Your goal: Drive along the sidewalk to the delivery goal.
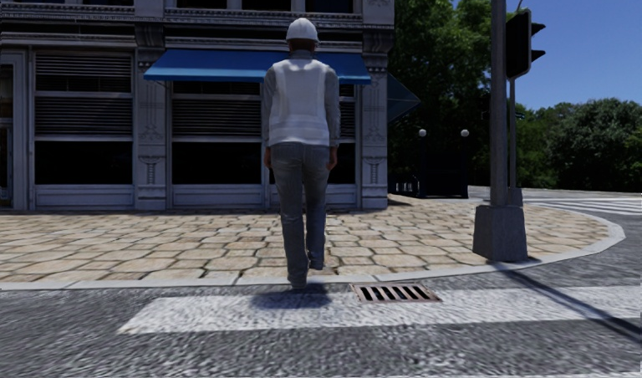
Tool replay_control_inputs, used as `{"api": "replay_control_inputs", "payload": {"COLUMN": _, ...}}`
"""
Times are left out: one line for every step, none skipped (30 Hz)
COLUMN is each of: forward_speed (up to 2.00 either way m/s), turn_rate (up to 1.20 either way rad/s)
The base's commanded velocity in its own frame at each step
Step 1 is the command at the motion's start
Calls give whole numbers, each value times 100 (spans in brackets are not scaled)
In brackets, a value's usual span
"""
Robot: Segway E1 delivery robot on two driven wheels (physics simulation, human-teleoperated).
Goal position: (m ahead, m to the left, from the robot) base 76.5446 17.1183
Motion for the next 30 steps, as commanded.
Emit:
{"api": "replay_control_inputs", "payload": {"forward_speed": 113, "turn_rate": -29}}
{"api": "replay_control_inputs", "payload": {"forward_speed": 113, "turn_rate": -30}}
{"api": "replay_control_inputs", "payload": {"forward_speed": 113, "turn_rate": -30}}
{"api": "replay_control_inputs", "payload": {"forward_speed": 113, "turn_rate": -30}}
{"api": "replay_control_inputs", "payload": {"forward_speed": 113, "turn_rate": -30}}
{"api": "replay_control_inputs", "payload": {"forward_speed": 113, "turn_rate": -30}}
{"api": "replay_control_inputs", "payload": {"forward_speed": 113, "turn_rate": -30}}
{"api": "replay_control_inputs", "payload": {"forward_speed": 113, "turn_rate": -30}}
{"api": "replay_control_inputs", "payload": {"forward_speed": 113, "turn_rate": -30}}
{"api": "replay_control_inputs", "payload": {"forward_speed": 113, "turn_rate": -30}}
{"api": "replay_control_inputs", "payload": {"forward_speed": 113, "turn_rate": -30}}
{"api": "replay_control_inputs", "payload": {"forward_speed": 113, "turn_rate": -30}}
{"api": "replay_control_inputs", "payload": {"forward_speed": 113, "turn_rate": -30}}
{"api": "replay_control_inputs", "payload": {"forward_speed": 113, "turn_rate": -30}}
{"api": "replay_control_inputs", "payload": {"forward_speed": 113, "turn_rate": -30}}
{"api": "replay_control_inputs", "payload": {"forward_speed": 113, "turn_rate": -30}}
{"api": "replay_control_inputs", "payload": {"forward_speed": 113, "turn_rate": -30}}
{"api": "replay_control_inputs", "payload": {"forward_speed": 113, "turn_rate": -30}}
{"api": "replay_control_inputs", "payload": {"forward_speed": 113, "turn_rate": -23}}
{"api": "replay_control_inputs", "payload": {"forward_speed": 113, "turn_rate": -19}}
{"api": "replay_control_inputs", "payload": {"forward_speed": 113, "turn_rate": -19}}
{"api": "replay_control_inputs", "payload": {"forward_speed": 113, "turn_rate": -19}}
{"api": "replay_control_inputs", "payload": {"forward_speed": 113, "turn_rate": -19}}
{"api": "replay_control_inputs", "payload": {"forward_speed": 113, "turn_rate": -19}}
{"api": "replay_control_inputs", "payload": {"forward_speed": 113, "turn_rate": -19}}
{"api": "replay_control_inputs", "payload": {"forward_speed": 113, "turn_rate": -18}}
{"api": "replay_control_inputs", "payload": {"forward_speed": 113, "turn_rate": -18}}
{"api": "replay_control_inputs", "payload": {"forward_speed": 113, "turn_rate": -18}}
{"api": "replay_control_inputs", "payload": {"forward_speed": 113, "turn_rate": -18}}
{"api": "replay_control_inputs", "payload": {"forward_speed": 113, "turn_rate": -18}}
